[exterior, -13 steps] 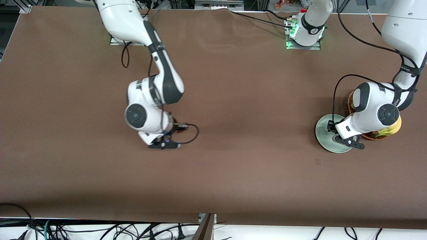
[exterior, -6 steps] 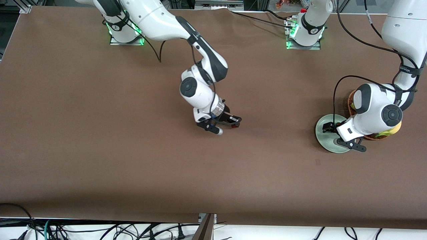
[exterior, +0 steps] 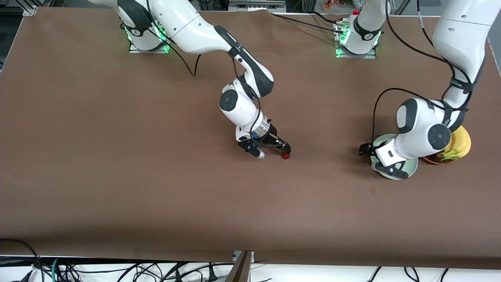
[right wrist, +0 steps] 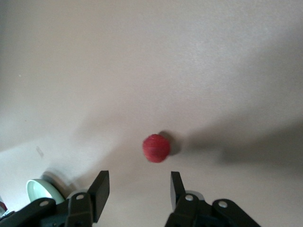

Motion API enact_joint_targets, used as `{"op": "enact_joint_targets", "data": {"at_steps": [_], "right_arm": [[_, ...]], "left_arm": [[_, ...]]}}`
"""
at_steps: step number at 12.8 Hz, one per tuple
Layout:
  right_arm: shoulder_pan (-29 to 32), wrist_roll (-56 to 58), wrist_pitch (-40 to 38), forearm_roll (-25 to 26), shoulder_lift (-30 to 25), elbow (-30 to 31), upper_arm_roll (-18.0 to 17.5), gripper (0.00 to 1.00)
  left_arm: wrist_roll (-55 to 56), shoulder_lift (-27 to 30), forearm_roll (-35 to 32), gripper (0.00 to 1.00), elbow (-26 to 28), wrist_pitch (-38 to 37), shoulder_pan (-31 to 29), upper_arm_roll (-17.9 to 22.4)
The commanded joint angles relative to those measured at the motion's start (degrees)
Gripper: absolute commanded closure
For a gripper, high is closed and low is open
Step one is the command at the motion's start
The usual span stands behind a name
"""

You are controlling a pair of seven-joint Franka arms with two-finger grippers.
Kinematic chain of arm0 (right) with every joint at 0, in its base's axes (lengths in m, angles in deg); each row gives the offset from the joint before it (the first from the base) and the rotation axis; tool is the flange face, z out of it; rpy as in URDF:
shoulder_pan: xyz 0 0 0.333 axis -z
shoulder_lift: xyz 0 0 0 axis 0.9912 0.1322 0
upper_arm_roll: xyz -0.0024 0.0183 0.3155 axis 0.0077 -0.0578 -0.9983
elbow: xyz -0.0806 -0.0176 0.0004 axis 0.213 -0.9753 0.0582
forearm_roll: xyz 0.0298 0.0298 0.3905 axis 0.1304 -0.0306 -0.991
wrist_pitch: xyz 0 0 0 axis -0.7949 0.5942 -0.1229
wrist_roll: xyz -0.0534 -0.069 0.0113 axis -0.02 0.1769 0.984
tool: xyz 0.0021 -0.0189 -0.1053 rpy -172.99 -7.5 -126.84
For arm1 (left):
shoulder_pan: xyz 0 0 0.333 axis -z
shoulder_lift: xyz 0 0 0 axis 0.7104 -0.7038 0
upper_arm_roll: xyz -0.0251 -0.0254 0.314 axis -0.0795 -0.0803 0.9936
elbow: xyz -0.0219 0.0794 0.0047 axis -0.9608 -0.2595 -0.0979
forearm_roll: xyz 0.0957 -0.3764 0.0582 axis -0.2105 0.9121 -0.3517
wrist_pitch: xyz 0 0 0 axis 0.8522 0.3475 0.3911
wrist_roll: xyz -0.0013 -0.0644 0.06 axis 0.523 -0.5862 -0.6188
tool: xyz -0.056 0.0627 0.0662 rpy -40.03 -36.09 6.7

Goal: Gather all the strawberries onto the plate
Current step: 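Open the left gripper over the plate while the right gripper sets another, then grasp the last strawberry with the left gripper while the right gripper withdraws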

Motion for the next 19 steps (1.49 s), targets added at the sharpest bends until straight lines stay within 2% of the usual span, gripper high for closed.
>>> {"op": "enact_joint_targets", "data": {"at_steps": [1, 3, 7, 11, 12, 14, 16, 19], "right_arm": [[0.49, -0.07, -0.76, -0.69, -0.41, -0.73, -0.42, 0.34], [1.10, 0.11, -4.77, 0.10, -1.37, -0.64, 0.02, 0.34], [3.21, 1.86, -17.43, 4.49, -4.44, -0.99, 3.54, 0.29], [7.95, 11.59, -28.24, 6.16, -7.08, -0.99, 3.63, 0.26], [9.00, 14.84, -30.96, 7.74, -7.70, -0.99, 3.89, 0.26], [10.24, 22.39, -36.76, 12.39, -8.93, -0.99, 6.17, 0.21], [10.16, 29.35, -40.38, 14.86, -10.42, 0.84, 9.94, 0.00], [10.16, 32.26, -44.60, 15.48, -15.07, 3.93, 16.97, 0.00]], "left_arm": [[2.85, 0.51, 1.34, 0.00, -0.48, -1.25, 2.19, -1.28], [6.00, 0.51, 1.43, 0.00, -0.57, -0.73, 4.12, -2.51], [10.86, -0.45, 0.98, 0.00, -2.76, 3.92, 8.43, -3.22], [21.46, -2.91, 0.64, 0.00, -3.55, 11.29, 13.26, -3.22], [23.84, -3.88, 0.55, 0.00, -5.12, 11.75, 14.49, -3.22], [25.10, -6.42, 0.46, 0.00, -8.64, 11.75, 16.60, -3.13], [25.27, -8.80, -2.16, 0.00, -10.23, 11.93, 18.62, -3.05], [28.07, -10.83, -10.06, 0.00, -10.85, 12.89, 19.42, -3.13]]}}
